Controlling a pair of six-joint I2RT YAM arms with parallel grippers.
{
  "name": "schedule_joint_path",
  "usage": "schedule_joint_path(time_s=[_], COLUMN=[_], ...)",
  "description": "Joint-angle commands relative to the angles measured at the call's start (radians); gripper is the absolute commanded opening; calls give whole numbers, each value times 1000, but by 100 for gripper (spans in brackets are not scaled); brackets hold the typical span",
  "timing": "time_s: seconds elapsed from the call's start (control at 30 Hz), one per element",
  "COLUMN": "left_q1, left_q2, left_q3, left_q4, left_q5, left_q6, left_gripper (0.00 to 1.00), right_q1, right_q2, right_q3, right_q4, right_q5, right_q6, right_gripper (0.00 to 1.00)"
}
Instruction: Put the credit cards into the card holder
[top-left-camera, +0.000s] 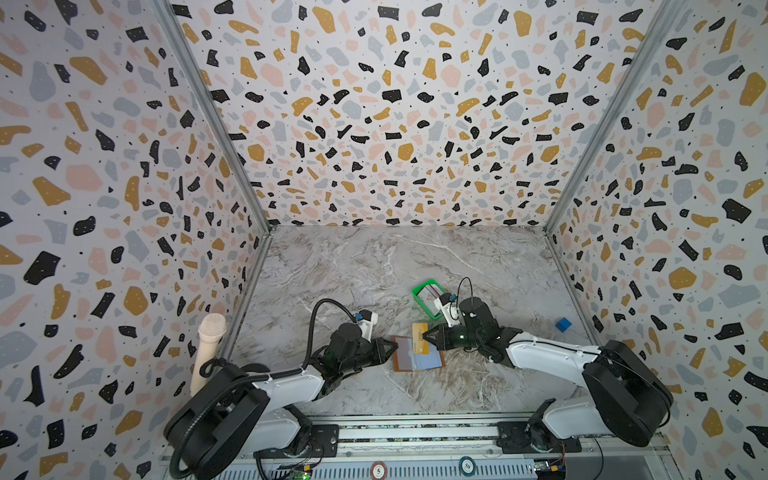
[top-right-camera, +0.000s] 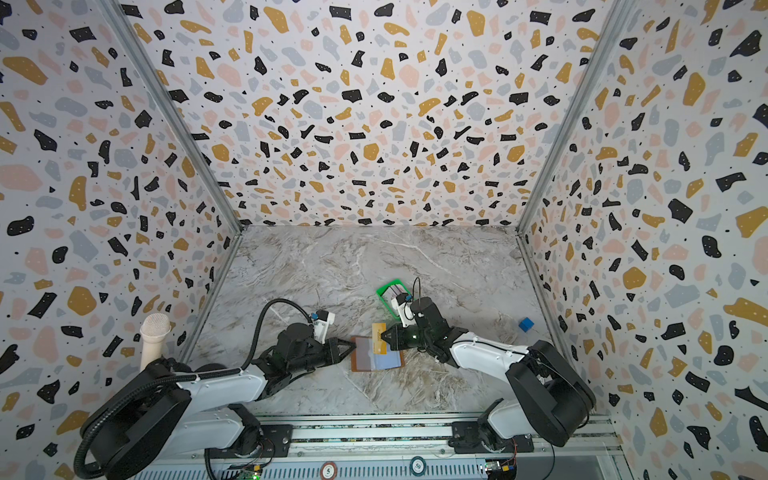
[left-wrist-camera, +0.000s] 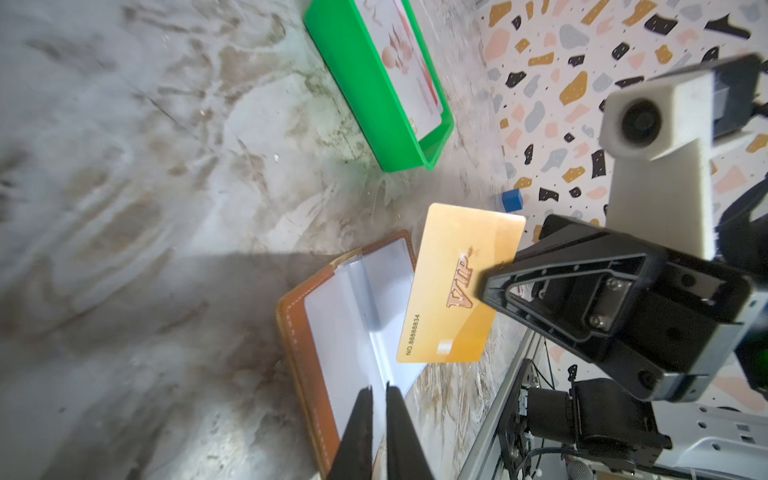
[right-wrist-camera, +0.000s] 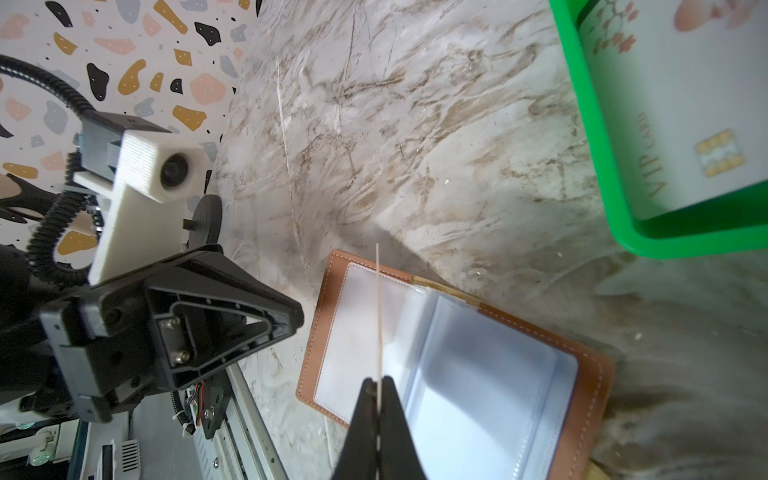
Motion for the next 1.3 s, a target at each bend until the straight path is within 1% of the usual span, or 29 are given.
schedule_joint_path(time_s=[0.0, 0.1, 0.13, 0.33, 0.67, 1.03, 1.27], left_q1=[-8, -8, -8, -8, -8, -8, -8], left_q2=[50, 93, 106, 137, 139, 133, 136], left_q3=[13, 10, 10, 7, 7, 2, -5], left_q4=[-7, -42, -52, -61, -56, -52, -40], left_q5=[2, -11, -17, -28, -27, -27, -22], left_q6=[42, 71, 75, 80, 80, 79, 68], left_gripper=[7, 1, 0, 0, 0, 0, 0], right_q1=[3, 1, 0, -16, -18, -17, -18], right_q2=[-8, 1, 6, 21, 53, 97, 105], right_q3=[-4, -13, -15, -27, -32, -22, -37], right_q4=[-8, 1, 5, 23, 72, 89, 126], right_q5=[-11, -14, -13, -15, -46, -53, -88], right_q6=[-19, -18, -18, -12, 3, 2, 54], right_gripper=[0, 0, 0, 0, 0, 0, 0])
